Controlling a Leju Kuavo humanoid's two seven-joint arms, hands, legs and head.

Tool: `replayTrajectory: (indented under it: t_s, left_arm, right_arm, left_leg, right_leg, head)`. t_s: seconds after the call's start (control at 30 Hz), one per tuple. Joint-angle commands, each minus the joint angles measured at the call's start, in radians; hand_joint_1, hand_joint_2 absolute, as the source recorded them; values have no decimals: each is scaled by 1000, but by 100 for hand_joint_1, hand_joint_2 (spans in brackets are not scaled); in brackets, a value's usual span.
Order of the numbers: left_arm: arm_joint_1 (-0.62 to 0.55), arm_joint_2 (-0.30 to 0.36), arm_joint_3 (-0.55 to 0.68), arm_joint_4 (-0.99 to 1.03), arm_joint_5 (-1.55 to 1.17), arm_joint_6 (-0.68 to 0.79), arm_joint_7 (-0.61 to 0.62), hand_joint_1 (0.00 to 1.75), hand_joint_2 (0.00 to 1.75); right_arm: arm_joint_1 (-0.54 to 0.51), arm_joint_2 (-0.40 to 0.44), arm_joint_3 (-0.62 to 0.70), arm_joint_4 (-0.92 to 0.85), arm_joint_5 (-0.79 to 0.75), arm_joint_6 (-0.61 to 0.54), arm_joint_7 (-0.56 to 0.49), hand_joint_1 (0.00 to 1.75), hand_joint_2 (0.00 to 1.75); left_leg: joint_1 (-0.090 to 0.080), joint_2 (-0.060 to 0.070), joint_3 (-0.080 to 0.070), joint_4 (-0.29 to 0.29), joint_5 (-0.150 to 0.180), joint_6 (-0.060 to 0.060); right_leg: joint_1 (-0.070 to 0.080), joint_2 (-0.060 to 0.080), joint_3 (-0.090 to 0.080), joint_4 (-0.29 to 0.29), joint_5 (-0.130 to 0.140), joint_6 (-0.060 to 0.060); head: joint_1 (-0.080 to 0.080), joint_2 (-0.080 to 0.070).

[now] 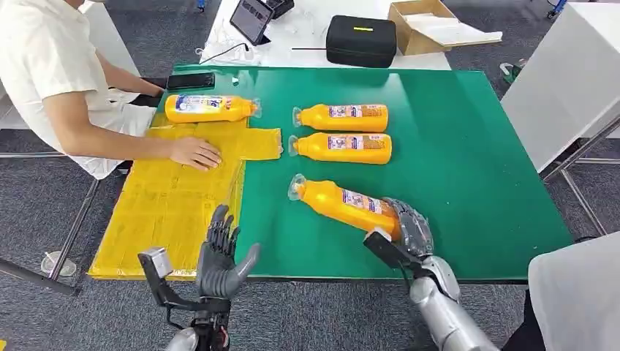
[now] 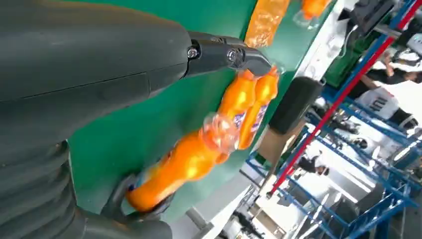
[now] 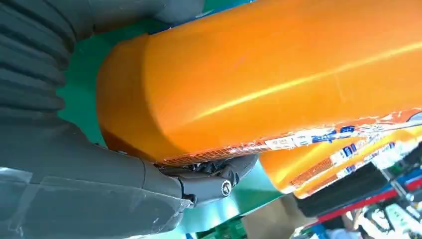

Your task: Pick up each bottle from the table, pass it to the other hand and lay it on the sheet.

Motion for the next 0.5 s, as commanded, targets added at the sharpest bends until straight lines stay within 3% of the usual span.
replayTrajectory:
  t_s: [0.03, 0.3, 0.5]
  left_arm:
    - [27, 53, -15, -118, -16, 51, -23, 0, 175]
    - [25, 51, -2, -106, 88, 1, 19, 0, 175]
    - [-13, 51, -47, -48, 121, -71, 71, 0, 175]
  right_arm:
    - [49, 53, -69, -83, -20, -40, -33, 175, 175]
    - [58, 99, -39, -117, -27, -63, -45, 175, 175]
    - [68, 157, 65, -198, -59, -5, -83, 175, 175]
  left_leg:
    - [-1, 2, 2, 0, -1, 1]
    - [-1, 2, 0, 0, 0, 0]
    - [-1, 3, 0, 0, 0, 0]
  right_leg:
    - [0, 0, 1, 0, 0, -1]
    - [-1, 1, 0, 0, 0, -1]
    - [-1, 1, -2, 0, 1, -1]
  head:
    - [0, 0]
    - [0, 0]
    - [0, 0]
